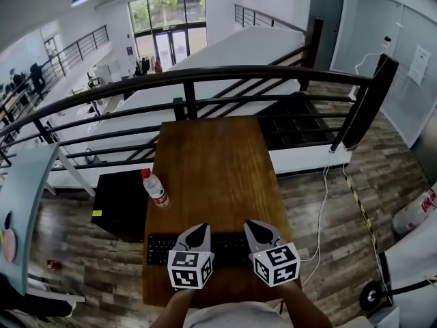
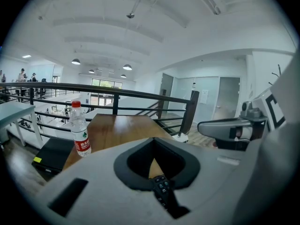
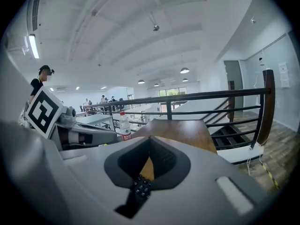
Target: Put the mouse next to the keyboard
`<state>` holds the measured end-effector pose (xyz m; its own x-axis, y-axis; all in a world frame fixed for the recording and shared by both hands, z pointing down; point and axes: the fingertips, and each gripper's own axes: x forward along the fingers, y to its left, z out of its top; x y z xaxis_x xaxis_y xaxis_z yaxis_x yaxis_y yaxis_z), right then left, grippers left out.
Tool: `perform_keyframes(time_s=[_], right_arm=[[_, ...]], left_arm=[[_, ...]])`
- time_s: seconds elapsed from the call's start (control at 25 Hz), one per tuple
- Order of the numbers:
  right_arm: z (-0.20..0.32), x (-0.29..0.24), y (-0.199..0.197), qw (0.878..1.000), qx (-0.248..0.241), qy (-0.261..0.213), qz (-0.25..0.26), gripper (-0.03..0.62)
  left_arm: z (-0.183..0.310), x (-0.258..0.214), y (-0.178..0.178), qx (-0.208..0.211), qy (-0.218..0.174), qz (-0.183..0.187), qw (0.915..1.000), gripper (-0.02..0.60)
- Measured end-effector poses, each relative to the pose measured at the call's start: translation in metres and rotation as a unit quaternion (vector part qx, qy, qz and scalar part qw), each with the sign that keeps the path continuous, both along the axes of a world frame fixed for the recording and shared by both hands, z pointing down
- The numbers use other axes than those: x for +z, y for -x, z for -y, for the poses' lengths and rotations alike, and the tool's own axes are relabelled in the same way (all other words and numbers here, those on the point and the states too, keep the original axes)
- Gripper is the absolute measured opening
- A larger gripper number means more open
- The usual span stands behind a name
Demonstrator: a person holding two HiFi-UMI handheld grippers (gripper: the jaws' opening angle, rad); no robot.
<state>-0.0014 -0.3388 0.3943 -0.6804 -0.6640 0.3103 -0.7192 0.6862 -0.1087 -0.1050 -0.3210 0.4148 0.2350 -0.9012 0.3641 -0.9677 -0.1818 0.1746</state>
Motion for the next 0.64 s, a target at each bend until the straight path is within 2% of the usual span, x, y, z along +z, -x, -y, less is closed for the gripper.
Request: perform_keyframes(time_s=[0.64], right_arm=[[-0.009, 0.003, 0.007, 1.000, -0.002, 0.001, -0.002, 0.006]], left_arm=[[-0.009, 0.002, 0.006, 0.001, -0.001, 0.000, 1.0000, -0.006]])
